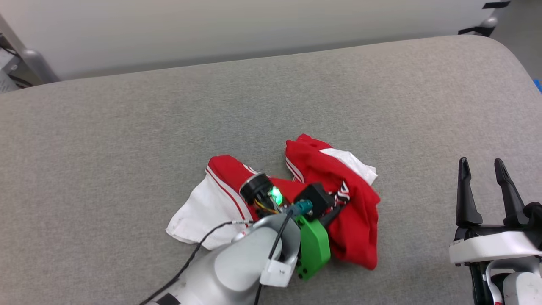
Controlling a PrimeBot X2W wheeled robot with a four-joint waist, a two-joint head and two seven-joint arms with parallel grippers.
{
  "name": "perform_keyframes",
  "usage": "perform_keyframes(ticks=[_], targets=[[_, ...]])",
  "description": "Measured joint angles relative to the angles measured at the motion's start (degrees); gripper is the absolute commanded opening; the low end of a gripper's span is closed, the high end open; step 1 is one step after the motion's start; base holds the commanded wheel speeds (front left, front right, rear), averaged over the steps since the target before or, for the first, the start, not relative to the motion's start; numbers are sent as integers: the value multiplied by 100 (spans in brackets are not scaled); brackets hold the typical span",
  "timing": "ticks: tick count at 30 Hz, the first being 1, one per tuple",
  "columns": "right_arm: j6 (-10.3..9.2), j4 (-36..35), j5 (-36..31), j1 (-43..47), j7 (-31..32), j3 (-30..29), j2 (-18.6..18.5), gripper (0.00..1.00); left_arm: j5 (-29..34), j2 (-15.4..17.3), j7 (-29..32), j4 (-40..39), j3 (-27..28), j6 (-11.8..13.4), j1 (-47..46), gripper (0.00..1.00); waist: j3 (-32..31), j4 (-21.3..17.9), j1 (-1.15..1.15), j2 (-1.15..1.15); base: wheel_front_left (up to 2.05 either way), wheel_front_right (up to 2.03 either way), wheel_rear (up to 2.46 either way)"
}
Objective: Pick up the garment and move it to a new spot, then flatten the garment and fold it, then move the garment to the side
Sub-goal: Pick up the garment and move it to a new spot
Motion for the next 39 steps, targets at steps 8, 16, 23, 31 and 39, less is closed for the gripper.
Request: perform_keyframes(ticks=[8, 16, 23, 31, 39], targets=[[0, 55, 7, 2, 0, 4, -1, 100, -201, -79, -258, 572, -172, 1, 83, 100, 118, 25, 0, 0, 0, 0, 0], [0, 123, -16, 34, 0, -23, 1, 100, -247, -87, -419, 209, 36, 186, -1, 100, -26, 439, 0, 0, 0, 0, 0], [0, 131, -107, 160, 0, -93, 2, 100, -142, 247, -424, -626, 603, 486, -116, 100, -261, 892, 0, 0, 0, 0, 0], [0, 91, -143, 196, 0, -107, 3, 100, -353, 1160, -425, -1633, 1978, 1018, 633, 100, -502, 1294, 0, 0, 0, 0, 0], [0, 33, -149, 349, 0, -108, 3, 100, -352, 1488, -425, -2662, 3408, 1220, 2282, 100, -598, 1429, 0, 0, 0, 0, 0]])
